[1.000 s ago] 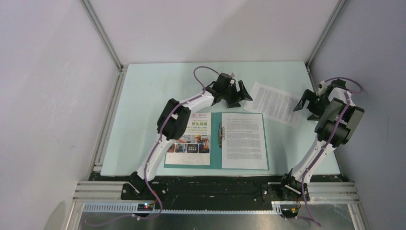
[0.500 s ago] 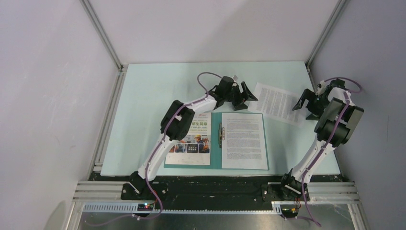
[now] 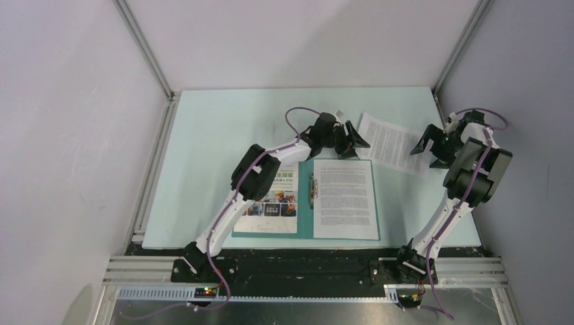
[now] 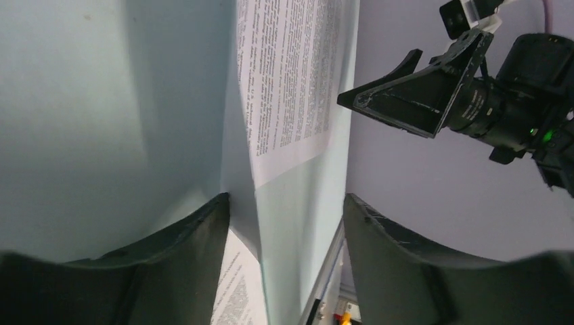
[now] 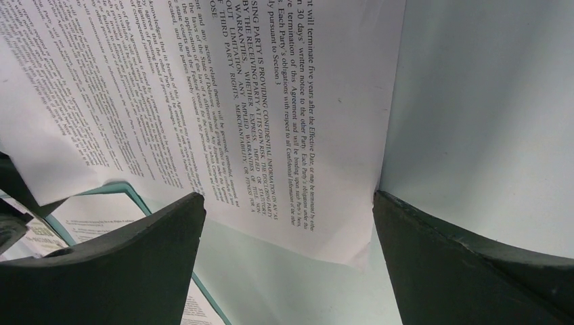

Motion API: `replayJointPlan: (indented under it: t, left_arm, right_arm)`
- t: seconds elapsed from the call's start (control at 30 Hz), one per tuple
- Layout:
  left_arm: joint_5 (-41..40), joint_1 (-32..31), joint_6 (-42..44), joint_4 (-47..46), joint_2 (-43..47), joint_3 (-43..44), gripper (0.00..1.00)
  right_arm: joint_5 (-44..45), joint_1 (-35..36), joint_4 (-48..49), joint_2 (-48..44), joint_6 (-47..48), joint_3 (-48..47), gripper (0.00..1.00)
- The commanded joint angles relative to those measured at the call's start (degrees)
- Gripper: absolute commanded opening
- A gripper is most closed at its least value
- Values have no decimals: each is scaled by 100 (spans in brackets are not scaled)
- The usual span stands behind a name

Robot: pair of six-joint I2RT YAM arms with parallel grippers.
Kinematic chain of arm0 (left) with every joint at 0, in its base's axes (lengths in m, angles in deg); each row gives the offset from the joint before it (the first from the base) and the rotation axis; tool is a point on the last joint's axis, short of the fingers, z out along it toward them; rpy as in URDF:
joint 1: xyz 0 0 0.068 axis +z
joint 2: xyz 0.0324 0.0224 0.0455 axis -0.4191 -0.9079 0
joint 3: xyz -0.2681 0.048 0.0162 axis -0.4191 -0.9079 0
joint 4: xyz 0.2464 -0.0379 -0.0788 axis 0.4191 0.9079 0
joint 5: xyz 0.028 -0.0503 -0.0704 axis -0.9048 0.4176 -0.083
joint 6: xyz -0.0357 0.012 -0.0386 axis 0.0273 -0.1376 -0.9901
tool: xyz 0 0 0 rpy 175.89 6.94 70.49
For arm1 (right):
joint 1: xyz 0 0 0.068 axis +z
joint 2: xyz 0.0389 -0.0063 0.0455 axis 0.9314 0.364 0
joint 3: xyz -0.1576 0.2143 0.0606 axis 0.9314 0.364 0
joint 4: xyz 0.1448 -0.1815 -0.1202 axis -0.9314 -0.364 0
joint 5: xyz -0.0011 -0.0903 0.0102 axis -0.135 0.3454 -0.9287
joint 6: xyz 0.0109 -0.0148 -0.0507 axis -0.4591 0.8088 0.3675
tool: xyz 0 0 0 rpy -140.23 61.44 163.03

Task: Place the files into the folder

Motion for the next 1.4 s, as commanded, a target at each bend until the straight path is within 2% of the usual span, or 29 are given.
replayJointPlan:
  t: [0.0, 0.07, 0.13, 0.3, 0.4, 0.6, 0.73, 0.77, 0.83, 1.0, 1.23, 1.37]
  left_arm:
    - [-275, -130, 170, 76, 74, 84, 60]
    - [-330, -73, 287, 189, 186, 73, 43]
    - [-379, 16, 403, 302, 334, 33, 35]
    - [-726, 353, 650, 607, 660, 37, 28]
    - [-838, 518, 817, 747, 662, 250, 33]
    - [-866, 537, 785, 774, 657, 367, 32]
    - [-991, 464, 707, 835, 463, 451, 41]
    - [-1054, 459, 685, 990, 459, 420, 47]
    - [-1221, 421, 581, 1287, 460, 349, 52]
    - [-1343, 333, 513, 1477, 387, 246, 58]
    - [-1183, 173, 389, 1206, 47, 384, 59]
    - [-1204, 162, 326, 1020, -142, 499, 52]
  right_arm:
    - [-73, 83, 27, 187, -35, 70, 99]
    - [-64, 68, -4, 60, -82, -33, 99]
    - [-105, 53, -79, -99, -146, -136, 99]
    - [-223, 68, -304, -562, -186, -166, 99]
    - [-166, 78, -382, -951, -159, 122, 100]
    - [-83, 131, -563, -1178, -80, 95, 99]
    - [20, 188, -504, -1274, -24, 131, 99]
    - [57, 185, -484, -1271, -50, 164, 99]
    - [100, 156, -409, -1218, -105, 198, 99]
    - [174, 29, -263, -922, -125, 94, 99]
    - [366, -28, -91, -433, -38, -204, 99]
    - [323, -20, -147, -282, -44, -367, 100]
